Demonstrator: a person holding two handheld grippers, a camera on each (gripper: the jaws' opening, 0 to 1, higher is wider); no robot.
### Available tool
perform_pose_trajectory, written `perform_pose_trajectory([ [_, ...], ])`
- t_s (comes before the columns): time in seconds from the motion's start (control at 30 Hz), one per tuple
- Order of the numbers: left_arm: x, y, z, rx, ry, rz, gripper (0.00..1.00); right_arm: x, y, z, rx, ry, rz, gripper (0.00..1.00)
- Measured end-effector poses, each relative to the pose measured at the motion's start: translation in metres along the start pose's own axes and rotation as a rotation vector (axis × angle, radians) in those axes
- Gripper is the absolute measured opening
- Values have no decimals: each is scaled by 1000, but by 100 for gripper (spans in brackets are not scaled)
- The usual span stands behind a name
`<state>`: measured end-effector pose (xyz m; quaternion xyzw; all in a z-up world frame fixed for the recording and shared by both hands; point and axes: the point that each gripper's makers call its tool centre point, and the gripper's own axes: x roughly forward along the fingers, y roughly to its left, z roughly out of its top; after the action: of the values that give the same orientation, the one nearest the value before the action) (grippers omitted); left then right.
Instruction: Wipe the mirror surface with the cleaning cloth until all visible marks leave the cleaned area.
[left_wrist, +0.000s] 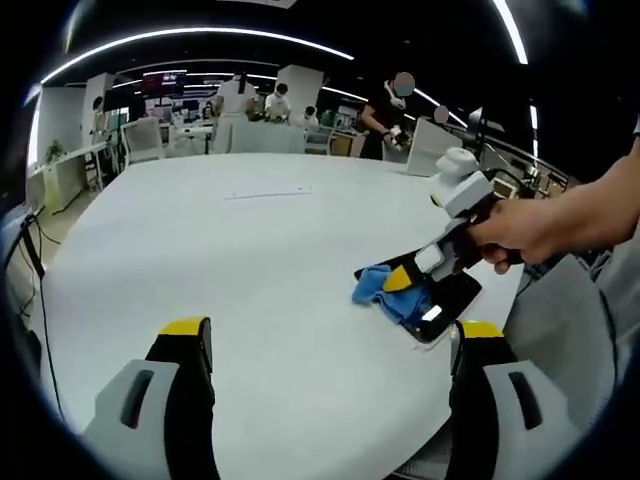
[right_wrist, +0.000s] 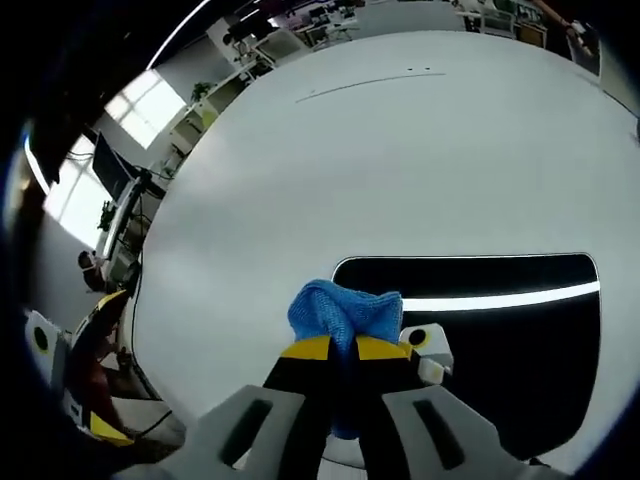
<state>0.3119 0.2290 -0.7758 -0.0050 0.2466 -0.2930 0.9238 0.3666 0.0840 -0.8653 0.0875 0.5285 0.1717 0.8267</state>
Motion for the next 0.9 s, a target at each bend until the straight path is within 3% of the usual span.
perform_pose_trajectory([
  [0.17,-5,11,-2,-19,-2,31,99,-1,1,-2,7,9,12,1],
  [0.3,-8,17,6,-56,-40,57,99,2,1,0,-32,13,8,1],
  [0.63,-13,-1,-7,-13,-9,33,99,0,-3,-2,-32,20,33,1],
  [0.9,-14,0,-9,-18,-11,46,99,-2,-8,-4,-51,13,43,1],
])
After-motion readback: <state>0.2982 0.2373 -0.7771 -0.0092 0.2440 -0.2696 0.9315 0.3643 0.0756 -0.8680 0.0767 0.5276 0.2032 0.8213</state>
